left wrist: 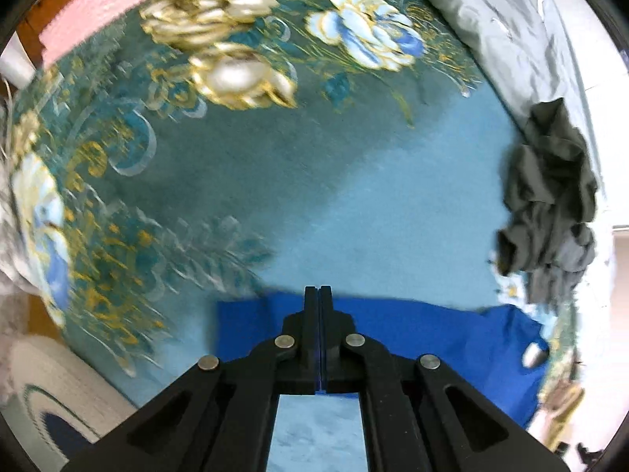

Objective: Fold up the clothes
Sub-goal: 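Release the sweatshirt with both grippers, leaving it flat front-up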

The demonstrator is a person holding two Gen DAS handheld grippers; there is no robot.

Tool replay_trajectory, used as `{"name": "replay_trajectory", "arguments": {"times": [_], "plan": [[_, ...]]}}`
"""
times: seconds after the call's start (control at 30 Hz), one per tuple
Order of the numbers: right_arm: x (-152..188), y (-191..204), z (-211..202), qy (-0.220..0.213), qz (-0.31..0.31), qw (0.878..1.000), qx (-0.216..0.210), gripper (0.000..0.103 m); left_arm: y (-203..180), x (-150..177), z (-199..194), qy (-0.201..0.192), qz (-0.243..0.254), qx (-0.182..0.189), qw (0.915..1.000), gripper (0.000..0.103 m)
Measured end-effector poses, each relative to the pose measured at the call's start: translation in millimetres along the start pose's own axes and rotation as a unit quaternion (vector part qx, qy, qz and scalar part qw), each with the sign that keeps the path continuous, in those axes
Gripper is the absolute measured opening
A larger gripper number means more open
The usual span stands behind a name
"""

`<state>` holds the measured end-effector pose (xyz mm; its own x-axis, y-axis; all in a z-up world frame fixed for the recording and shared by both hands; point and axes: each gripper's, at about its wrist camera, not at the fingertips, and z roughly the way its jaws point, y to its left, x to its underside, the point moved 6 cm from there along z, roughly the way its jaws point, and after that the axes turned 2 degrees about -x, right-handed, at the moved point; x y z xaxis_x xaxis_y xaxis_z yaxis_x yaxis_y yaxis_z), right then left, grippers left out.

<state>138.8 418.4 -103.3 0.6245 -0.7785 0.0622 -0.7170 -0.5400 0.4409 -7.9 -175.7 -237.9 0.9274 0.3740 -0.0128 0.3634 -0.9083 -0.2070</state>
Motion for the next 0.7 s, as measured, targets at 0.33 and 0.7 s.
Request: {"name": "replay_trajectory", "arguments": {"times": [0.33, 0.7], "plan": [[-23.1, -48.1, -56.8, -0.065, 0.026, 0.997, -0.036, 0.048, -79.1, 74.8, -6.2, 0.055, 0.081, 0.046, 0.9941, 0.000], [-60.4, -215.4, -50.6, -0.072, 0.121, 0.990, -0.027, 0.048, -164.9, 121.2, -34.2, 0.034, 0.157, -0.001, 0.9870, 0.000]]}}
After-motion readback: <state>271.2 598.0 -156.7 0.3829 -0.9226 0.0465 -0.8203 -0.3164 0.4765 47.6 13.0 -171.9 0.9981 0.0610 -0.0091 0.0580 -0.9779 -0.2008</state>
